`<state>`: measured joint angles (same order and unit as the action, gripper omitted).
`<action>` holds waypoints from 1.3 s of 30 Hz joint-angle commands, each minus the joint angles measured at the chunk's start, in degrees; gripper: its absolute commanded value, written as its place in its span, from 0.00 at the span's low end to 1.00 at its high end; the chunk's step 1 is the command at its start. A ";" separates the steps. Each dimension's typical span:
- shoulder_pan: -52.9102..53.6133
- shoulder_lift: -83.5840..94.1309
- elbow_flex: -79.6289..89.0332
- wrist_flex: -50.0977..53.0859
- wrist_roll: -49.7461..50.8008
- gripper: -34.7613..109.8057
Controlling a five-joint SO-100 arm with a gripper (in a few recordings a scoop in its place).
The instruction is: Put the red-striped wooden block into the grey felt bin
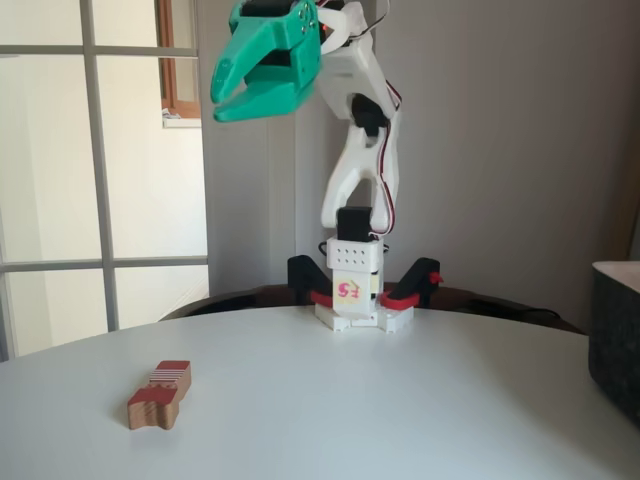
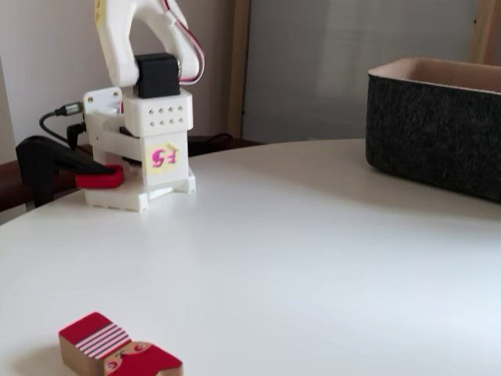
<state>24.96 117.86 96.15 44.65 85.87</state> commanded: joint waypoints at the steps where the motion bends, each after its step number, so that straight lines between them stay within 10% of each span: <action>1: -2.90 -7.47 -3.69 -2.29 -6.68 0.25; 14: 1.05 -23.12 -4.13 17.40 -49.31 0.36; 39: 25.40 -31.82 -3.87 35.42 -30.15 0.49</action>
<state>50.27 86.04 93.08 79.45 54.58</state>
